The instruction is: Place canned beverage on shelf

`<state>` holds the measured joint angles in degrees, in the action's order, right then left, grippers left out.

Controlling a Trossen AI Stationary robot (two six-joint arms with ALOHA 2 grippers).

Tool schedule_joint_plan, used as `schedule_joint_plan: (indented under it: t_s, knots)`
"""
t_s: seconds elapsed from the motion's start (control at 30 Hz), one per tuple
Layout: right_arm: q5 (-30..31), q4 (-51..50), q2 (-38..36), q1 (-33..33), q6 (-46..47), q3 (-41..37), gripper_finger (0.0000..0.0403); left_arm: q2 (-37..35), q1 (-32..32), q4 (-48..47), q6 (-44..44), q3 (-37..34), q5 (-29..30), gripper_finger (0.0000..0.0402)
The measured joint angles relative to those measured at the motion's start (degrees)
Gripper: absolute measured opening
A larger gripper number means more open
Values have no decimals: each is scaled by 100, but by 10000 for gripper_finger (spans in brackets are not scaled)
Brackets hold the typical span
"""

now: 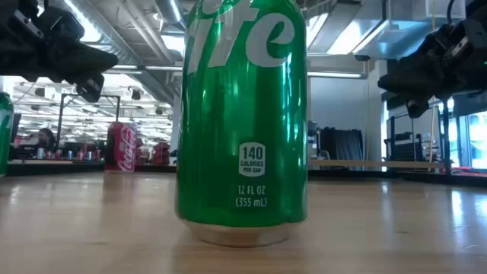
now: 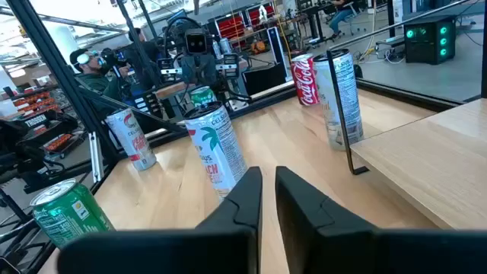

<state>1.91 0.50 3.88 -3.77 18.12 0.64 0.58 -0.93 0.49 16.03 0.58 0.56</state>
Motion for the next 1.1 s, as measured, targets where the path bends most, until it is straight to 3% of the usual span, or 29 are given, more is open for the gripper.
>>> schedule_joint_plan:
  t_s: [1.1]
  knots:
    - [0, 1, 0, -2, 1, 0, 28, -2, 0, 13, -208, 1, 53, 7]
